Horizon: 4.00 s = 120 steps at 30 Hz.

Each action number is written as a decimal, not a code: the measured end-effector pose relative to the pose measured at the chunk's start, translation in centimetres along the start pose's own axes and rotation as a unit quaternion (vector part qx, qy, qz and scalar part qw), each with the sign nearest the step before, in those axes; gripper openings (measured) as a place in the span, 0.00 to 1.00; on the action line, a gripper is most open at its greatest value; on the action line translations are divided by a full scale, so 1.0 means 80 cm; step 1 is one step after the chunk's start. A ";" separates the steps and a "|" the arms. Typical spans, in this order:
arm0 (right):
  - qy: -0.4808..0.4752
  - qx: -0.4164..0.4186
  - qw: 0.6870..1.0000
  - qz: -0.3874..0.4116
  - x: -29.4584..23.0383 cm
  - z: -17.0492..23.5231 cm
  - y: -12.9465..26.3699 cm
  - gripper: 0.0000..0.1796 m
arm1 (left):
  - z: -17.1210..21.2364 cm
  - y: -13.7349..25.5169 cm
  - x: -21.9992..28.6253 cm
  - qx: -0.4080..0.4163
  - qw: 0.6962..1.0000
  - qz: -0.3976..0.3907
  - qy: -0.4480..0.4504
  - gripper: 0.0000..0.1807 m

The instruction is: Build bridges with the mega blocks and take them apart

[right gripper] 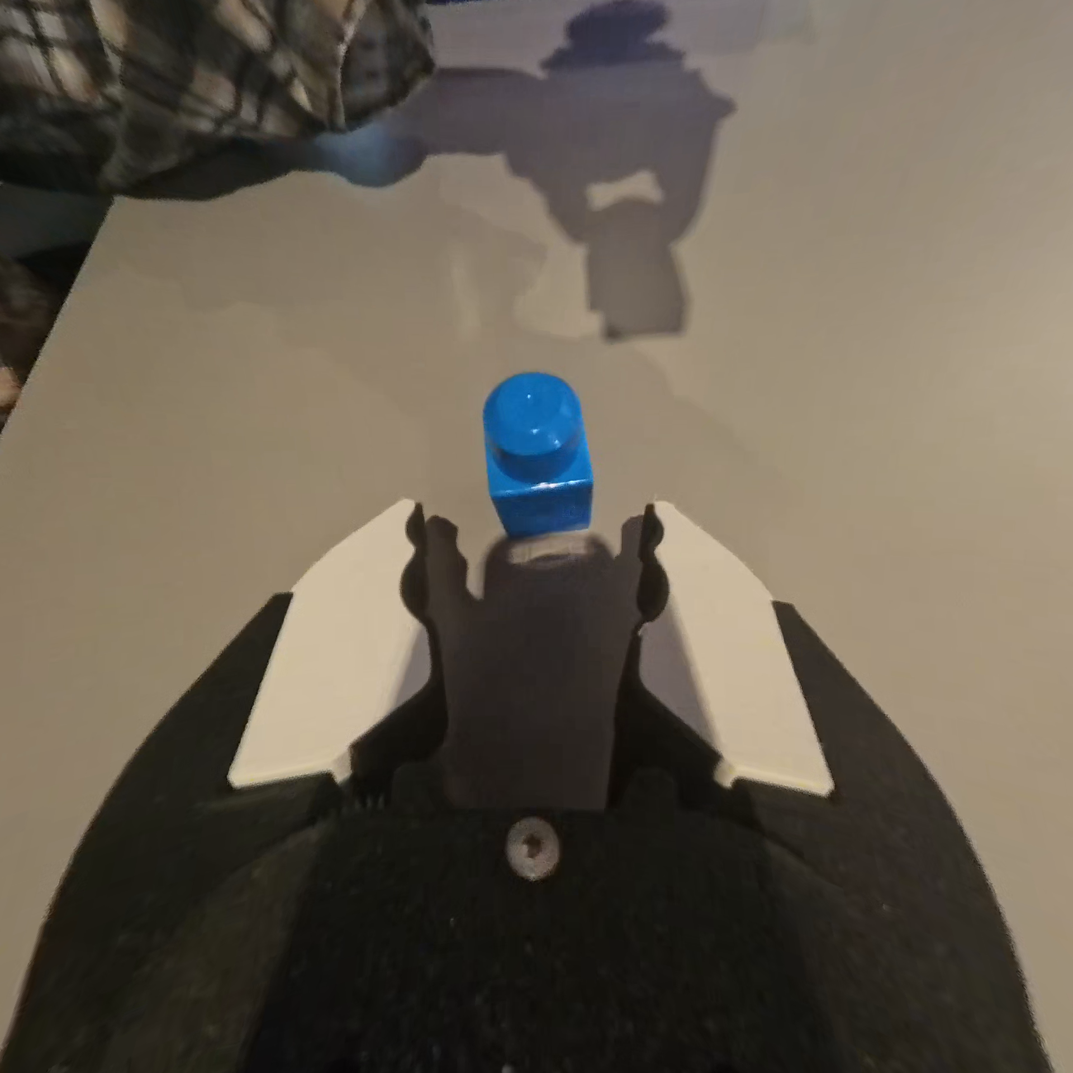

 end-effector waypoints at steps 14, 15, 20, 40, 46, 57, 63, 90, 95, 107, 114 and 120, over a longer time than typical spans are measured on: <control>-0.010 -0.041 0.999 -0.002 0.003 -0.002 -0.023 0.28 | -0.005 0.001 0.002 0.019 1.000 -0.002 -0.010 0.20; -0.011 -0.034 0.999 -0.002 0.003 -0.005 -0.023 0.27 | -0.005 0.000 0.003 0.019 1.000 -0.001 -0.010 0.20; -0.020 -0.044 0.999 -0.002 0.005 -0.004 -0.027 0.22 | -0.005 0.001 0.002 0.021 1.000 -0.005 -0.009 0.20; -0.042 -0.023 0.999 0.008 0.010 -0.004 -0.012 0.21 | 0.006 -0.005 -0.001 -0.004 1.000 -0.013 -0.005 0.20; -0.049 -0.035 0.998 0.024 0.009 -0.005 0.004 0.21 | 0.010 -0.004 -0.003 -0.017 1.000 -0.018 -0.005 0.20; -0.120 0.025 0.993 -0.002 0.003 -0.074 0.091 0.20 | 0.030 -0.021 -0.005 -0.043 0.998 -0.004 0.040 0.20; -0.123 0.047 0.991 -0.026 0.006 -0.116 0.110 0.20 | 0.027 -0.029 -0.004 -0.006 0.998 0.003 0.067 0.20; -0.096 0.143 0.985 -0.028 0.020 -0.136 0.112 0.20 | 0.041 -0.051 0.006 -0.095 0.993 -0.044 0.053 0.20; -0.083 0.112 0.990 -0.013 0.023 -0.127 0.109 0.20 | 0.057 -0.047 0.006 -0.162 0.986 -0.029 0.039 0.20; -0.068 0.097 0.993 -0.012 0.021 -0.117 0.116 0.20 | 0.080 -0.045 0.007 -0.230 0.972 -0.003 0.045 0.20; -0.067 0.113 0.991 -0.006 0.025 -0.119 0.113 0.20 | 0.081 -0.043 0.005 -0.245 0.969 -0.016 0.030 0.20; -0.050 0.155 0.987 -0.012 0.027 -0.100 0.118 0.23 | 0.091 -0.057 0.005 -0.234 0.972 -0.014 -0.003 0.20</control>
Point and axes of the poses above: each gripper's, where its closed fingertips meet, y back along the fingers, z out of its underside, x = y × z across the jaws, the point moved 4 cm from there along y, back along the fingers, and after that the axes turned 5 degrees about -y, right-handed, at the moved point
